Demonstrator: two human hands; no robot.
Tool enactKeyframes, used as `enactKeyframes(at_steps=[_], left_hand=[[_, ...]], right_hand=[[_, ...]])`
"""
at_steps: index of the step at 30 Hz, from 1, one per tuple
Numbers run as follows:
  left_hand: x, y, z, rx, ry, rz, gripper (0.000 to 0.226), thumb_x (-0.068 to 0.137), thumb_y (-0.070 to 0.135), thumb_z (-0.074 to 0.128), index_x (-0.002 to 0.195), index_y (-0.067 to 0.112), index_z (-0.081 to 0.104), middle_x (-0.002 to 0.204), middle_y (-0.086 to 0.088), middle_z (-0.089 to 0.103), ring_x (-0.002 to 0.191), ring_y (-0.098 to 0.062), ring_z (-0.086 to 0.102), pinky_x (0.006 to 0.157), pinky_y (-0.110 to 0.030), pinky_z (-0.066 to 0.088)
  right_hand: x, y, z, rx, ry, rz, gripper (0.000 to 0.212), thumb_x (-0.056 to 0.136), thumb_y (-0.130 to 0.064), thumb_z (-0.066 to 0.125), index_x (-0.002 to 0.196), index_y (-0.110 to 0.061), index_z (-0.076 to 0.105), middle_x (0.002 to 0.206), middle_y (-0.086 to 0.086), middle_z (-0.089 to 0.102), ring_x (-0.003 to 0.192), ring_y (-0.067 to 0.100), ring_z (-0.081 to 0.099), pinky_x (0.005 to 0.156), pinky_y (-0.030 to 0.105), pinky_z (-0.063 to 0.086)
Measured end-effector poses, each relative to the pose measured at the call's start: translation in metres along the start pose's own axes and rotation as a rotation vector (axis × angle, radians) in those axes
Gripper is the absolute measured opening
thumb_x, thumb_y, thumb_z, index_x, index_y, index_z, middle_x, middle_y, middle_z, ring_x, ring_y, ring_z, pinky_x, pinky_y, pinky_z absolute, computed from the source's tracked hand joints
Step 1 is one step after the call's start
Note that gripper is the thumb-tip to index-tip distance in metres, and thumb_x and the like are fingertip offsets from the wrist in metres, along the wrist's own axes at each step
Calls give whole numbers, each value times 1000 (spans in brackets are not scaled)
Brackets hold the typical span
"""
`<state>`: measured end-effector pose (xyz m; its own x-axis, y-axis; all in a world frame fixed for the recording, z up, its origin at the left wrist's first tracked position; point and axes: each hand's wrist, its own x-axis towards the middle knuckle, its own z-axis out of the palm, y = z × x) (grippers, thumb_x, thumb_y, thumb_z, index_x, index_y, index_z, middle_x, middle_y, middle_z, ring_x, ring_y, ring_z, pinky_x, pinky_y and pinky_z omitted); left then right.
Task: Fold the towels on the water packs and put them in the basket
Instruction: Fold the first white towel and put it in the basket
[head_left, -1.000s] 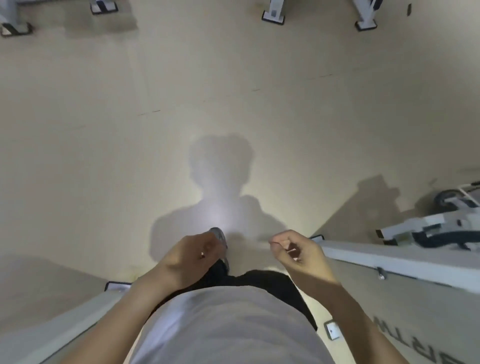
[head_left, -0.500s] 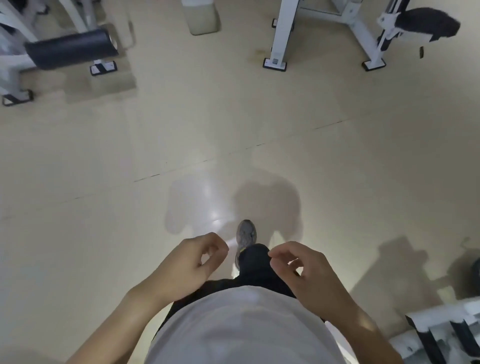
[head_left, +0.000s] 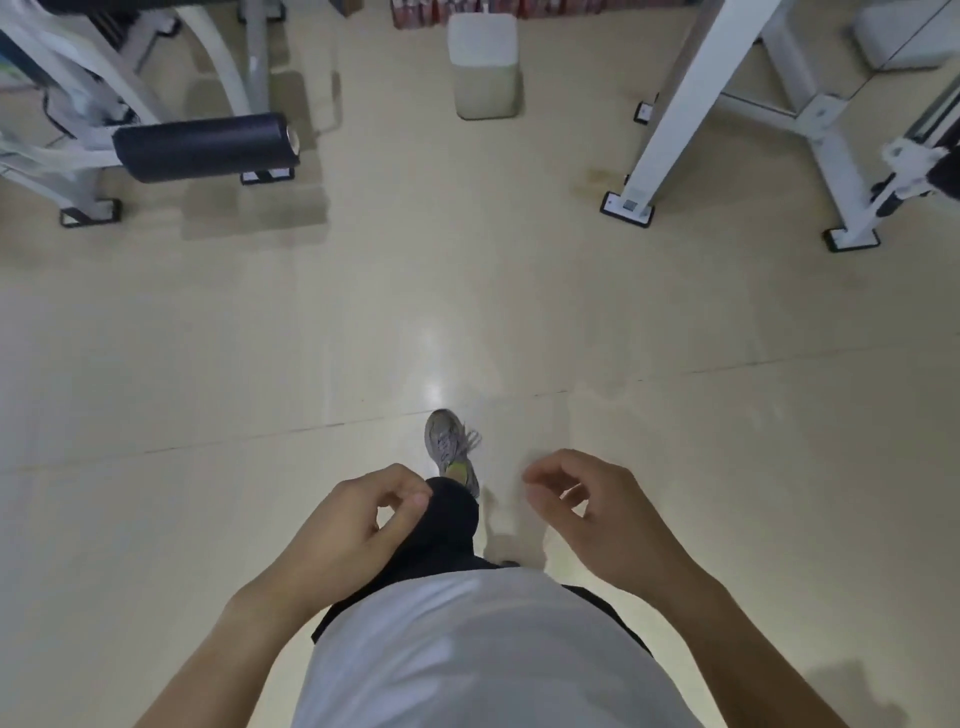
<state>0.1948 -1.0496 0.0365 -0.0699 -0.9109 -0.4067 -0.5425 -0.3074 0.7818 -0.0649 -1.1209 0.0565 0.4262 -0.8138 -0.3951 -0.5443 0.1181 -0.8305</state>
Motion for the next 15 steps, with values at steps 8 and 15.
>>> enactKeyframes(at_steps=[8,15], left_hand=[[195,37,-136,39,-23,116,18,100,30,49,90,39,61,95,20,68,94,-5,64,61,-6,40],[372,63,-244,89,-22,130,14,99,35,49,90,35,61,95,18,68,95,-5,62,62,-9,43]], right_hand=[[169,-61,-69,45,102,105,15,92,-21,66,90,-35,70,87,-16,70,83,3,63,71,7,45],[327,-96,-128,59,136,154,12,93,-25,64,91,-36,70,89,-17,72,86,1,66,73,6,45]])
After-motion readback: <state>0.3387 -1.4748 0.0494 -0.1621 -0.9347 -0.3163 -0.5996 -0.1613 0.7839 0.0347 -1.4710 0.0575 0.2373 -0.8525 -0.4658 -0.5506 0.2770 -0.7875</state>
